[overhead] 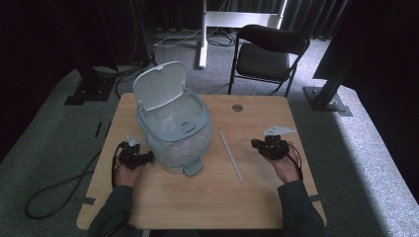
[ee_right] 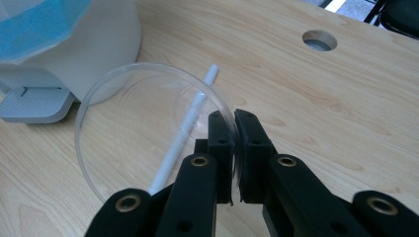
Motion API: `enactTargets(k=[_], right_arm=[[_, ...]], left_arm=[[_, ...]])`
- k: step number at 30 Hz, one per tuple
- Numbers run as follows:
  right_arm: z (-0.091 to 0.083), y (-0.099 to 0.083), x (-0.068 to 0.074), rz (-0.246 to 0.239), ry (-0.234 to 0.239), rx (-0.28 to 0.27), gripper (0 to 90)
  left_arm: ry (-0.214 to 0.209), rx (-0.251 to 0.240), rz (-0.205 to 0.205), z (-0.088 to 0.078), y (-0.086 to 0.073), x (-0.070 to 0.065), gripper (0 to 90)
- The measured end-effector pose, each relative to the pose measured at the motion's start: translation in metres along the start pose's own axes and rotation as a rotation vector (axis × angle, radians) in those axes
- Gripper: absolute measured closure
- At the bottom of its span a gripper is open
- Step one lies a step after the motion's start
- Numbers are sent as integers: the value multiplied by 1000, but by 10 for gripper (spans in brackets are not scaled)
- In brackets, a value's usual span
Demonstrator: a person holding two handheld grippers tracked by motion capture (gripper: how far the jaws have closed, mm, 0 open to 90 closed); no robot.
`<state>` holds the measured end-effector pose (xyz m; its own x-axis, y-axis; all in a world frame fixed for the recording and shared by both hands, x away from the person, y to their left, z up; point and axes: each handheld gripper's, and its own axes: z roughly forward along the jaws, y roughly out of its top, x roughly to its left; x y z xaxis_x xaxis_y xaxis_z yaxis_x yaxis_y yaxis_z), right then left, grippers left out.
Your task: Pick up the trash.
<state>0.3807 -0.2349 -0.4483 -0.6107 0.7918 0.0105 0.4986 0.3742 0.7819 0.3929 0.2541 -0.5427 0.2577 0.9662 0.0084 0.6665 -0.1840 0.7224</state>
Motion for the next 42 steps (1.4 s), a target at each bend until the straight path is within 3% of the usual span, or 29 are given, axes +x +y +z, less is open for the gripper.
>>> enactTargets(k=[42], right_arm=[[-23, 35, 7, -8, -30, -140, 859]], left_arm=[[0, -3, -1, 0, 0, 0, 303]])
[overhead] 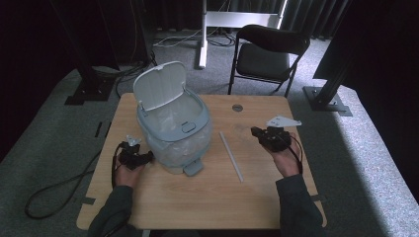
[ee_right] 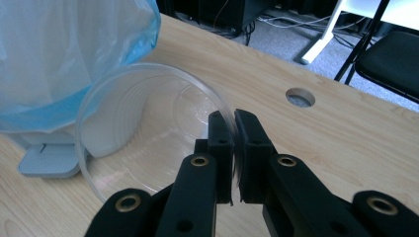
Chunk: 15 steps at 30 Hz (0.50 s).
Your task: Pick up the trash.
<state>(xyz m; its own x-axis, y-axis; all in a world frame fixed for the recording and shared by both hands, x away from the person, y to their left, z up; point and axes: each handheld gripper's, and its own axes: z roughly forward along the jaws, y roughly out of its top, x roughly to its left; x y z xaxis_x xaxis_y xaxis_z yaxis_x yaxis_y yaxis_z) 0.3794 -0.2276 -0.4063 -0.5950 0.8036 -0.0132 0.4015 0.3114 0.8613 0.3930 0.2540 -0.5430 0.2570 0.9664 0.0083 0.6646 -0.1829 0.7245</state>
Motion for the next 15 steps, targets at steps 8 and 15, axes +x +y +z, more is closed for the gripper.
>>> enactTargets(k=[8, 15], right_arm=[[-2, 9, 3, -7, 0, -24, 860], [-4, 16, 5, -17, 1, -38, 859]], left_arm=[[0, 0, 1, 0, 0, 0, 303], [0, 0, 1, 0, 0, 0, 303]])
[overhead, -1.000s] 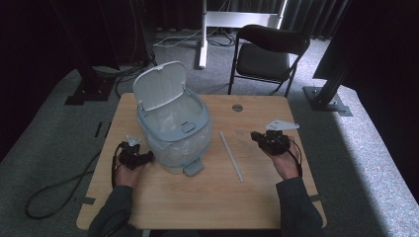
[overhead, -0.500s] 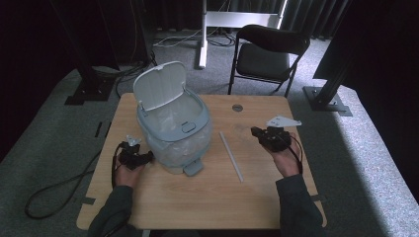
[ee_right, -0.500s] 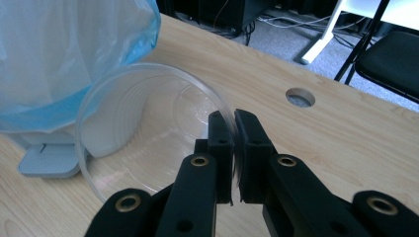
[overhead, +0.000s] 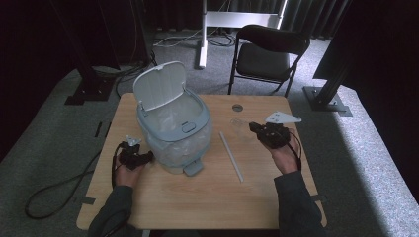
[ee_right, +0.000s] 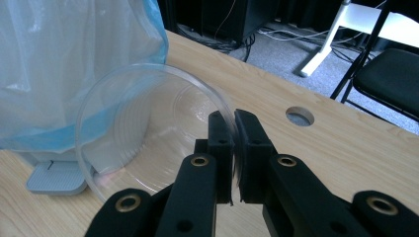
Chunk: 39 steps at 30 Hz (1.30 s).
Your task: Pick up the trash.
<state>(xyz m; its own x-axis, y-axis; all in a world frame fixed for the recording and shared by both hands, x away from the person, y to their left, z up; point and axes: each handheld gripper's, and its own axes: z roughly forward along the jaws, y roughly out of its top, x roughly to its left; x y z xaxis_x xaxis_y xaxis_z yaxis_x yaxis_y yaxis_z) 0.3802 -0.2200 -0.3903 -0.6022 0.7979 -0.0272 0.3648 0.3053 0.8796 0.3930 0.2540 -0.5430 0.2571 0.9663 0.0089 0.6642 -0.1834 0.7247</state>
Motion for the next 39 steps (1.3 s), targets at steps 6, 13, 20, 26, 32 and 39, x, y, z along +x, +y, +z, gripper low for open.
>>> enactTargets(k=[6, 13, 20, 26, 32, 39], right_arm=[[-2, 5, 1, -4, -1, -13, 860], [-4, 12, 2, -14, -4, -25, 860], [-6, 18, 3, -18, -6, -40, 860], [-7, 22, 5, -22, -5, -48, 860], [-9, 27, 6, -24, -5, -61, 860], [-9, 33, 8, -29, -1, -76, 860]], left_arm=[[0, 0, 0, 0, 0, 0, 303], [0, 0, 0, 0, 0, 0, 303], [0, 0, 0, 0, 0, 0, 303], [0, 0, 0, 0, 0, 0, 303], [0, 0, 0, 0, 0, 0, 303], [0, 0, 0, 0, 0, 0, 304]])
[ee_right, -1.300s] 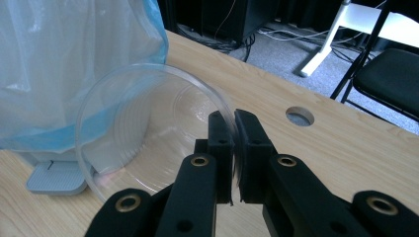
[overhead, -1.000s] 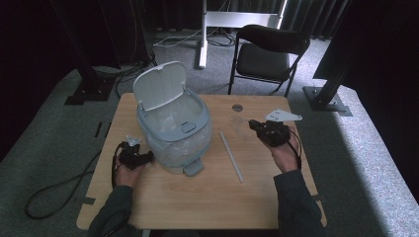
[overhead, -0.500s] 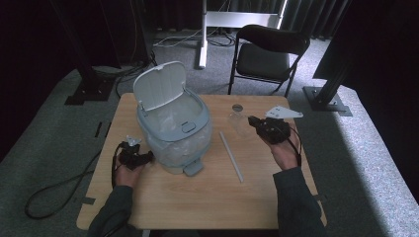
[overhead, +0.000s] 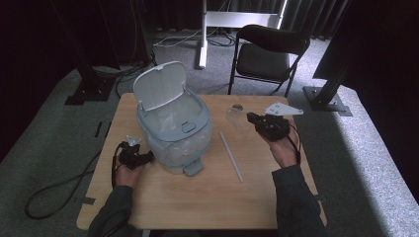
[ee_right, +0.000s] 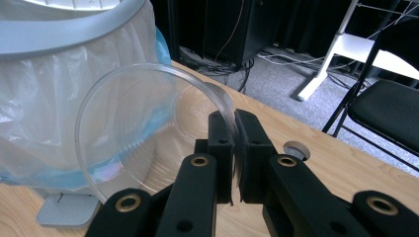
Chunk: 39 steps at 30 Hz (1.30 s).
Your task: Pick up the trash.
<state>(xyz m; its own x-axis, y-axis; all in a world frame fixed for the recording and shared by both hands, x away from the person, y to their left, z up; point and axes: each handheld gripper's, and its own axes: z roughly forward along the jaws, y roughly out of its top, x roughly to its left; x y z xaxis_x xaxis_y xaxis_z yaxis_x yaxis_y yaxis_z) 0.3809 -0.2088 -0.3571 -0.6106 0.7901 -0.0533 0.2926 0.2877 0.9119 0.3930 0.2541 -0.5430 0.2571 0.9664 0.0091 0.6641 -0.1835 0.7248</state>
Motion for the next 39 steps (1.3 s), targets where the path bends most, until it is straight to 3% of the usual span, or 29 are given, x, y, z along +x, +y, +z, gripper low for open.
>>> enactTargets(k=[39], right_arm=[[0, 28, 10, -22, 2, -61, 860]], left_arm=[[0, 0, 0, 0, 0, 0, 303]])
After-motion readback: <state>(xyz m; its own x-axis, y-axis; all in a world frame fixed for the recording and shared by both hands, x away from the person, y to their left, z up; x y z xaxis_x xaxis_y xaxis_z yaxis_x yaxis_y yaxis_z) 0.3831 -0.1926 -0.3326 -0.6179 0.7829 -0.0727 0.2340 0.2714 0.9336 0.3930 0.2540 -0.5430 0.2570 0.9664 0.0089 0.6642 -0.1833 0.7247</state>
